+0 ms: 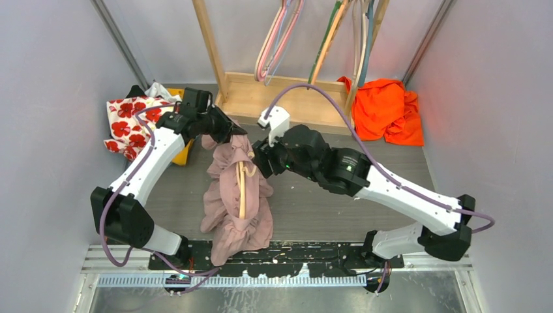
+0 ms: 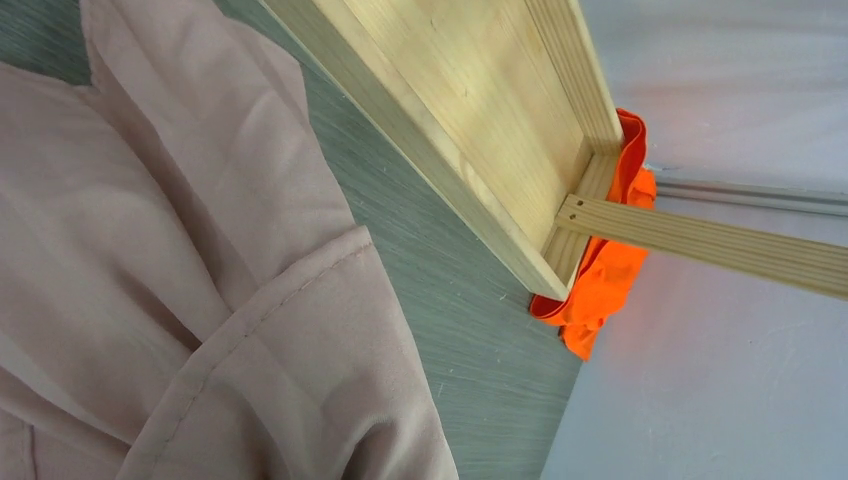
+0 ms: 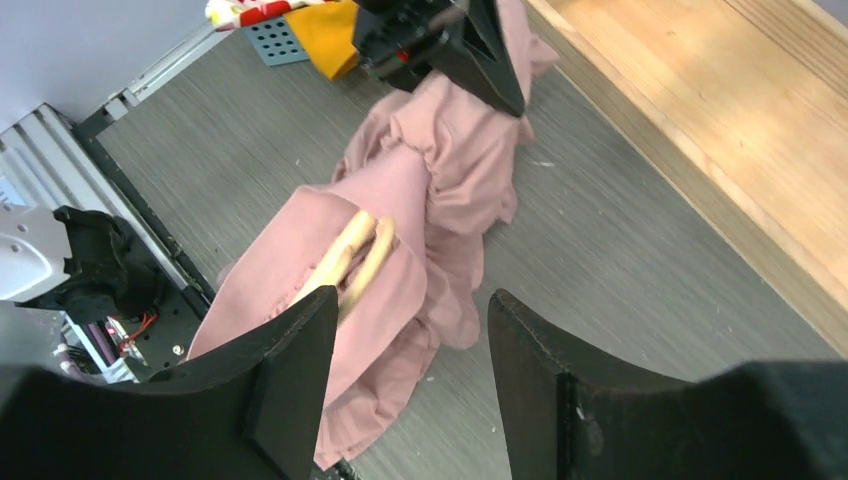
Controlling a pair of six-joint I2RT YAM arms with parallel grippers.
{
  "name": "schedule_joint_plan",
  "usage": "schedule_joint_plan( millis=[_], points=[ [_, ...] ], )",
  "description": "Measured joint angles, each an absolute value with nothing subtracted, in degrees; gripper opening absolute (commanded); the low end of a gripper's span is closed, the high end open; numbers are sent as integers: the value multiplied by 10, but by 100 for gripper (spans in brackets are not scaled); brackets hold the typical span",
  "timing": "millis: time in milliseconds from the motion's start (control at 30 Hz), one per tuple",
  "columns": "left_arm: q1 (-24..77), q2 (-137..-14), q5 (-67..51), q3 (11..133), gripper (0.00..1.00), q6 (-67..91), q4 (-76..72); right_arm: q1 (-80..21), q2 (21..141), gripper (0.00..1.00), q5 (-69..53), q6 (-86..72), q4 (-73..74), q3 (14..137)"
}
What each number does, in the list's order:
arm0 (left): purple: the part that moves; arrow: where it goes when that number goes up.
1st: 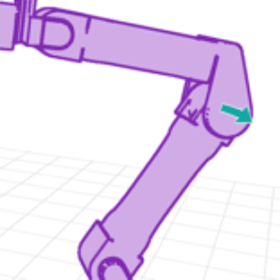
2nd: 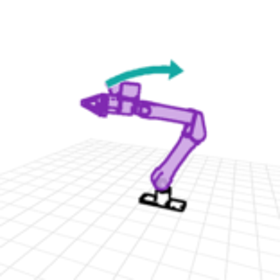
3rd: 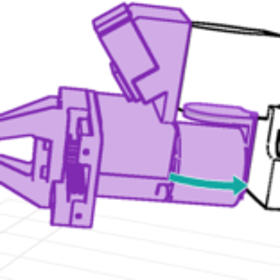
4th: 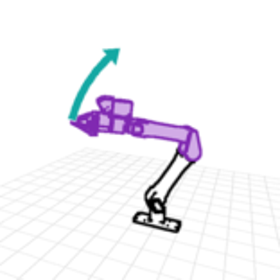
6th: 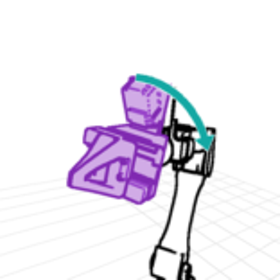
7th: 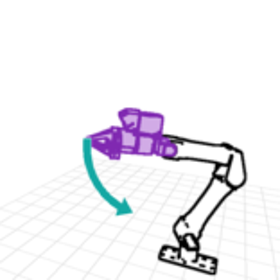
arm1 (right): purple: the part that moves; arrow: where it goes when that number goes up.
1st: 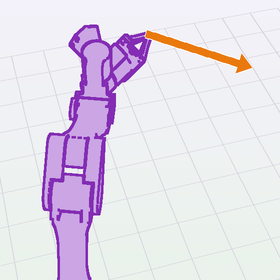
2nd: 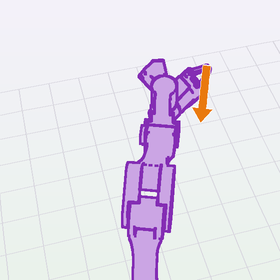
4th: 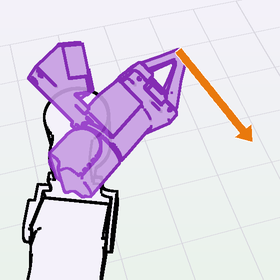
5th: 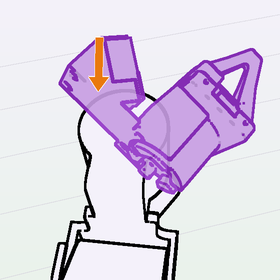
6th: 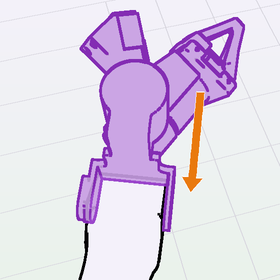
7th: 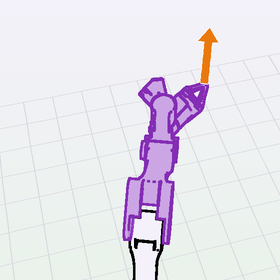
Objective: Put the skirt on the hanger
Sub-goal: Place the hanger at the clothesline.
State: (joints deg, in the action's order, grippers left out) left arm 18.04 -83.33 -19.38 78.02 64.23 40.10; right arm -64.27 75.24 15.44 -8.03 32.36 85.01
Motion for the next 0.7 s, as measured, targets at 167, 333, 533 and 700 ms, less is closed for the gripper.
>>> schedule_joint_plan(
  millis=[167, 333, 533, 700],
  points=[
    [180, -832, -190, 775, 0, 652, 381, -643, 670, 69, 173, -136, 338, 783],
    [180, -828, -179, 764, 0, 672, 348, -643, 594, 70, 165, -194, 338, 719],
    [180, -825, -167, 731, 0, 705, 312, -655, 578, 68, 147, -255, 288, 636],
    [180, -825, -164, 731, 0, 717, 298, -686, 612, 67, 145, -288, 220, 578]
  ],
)
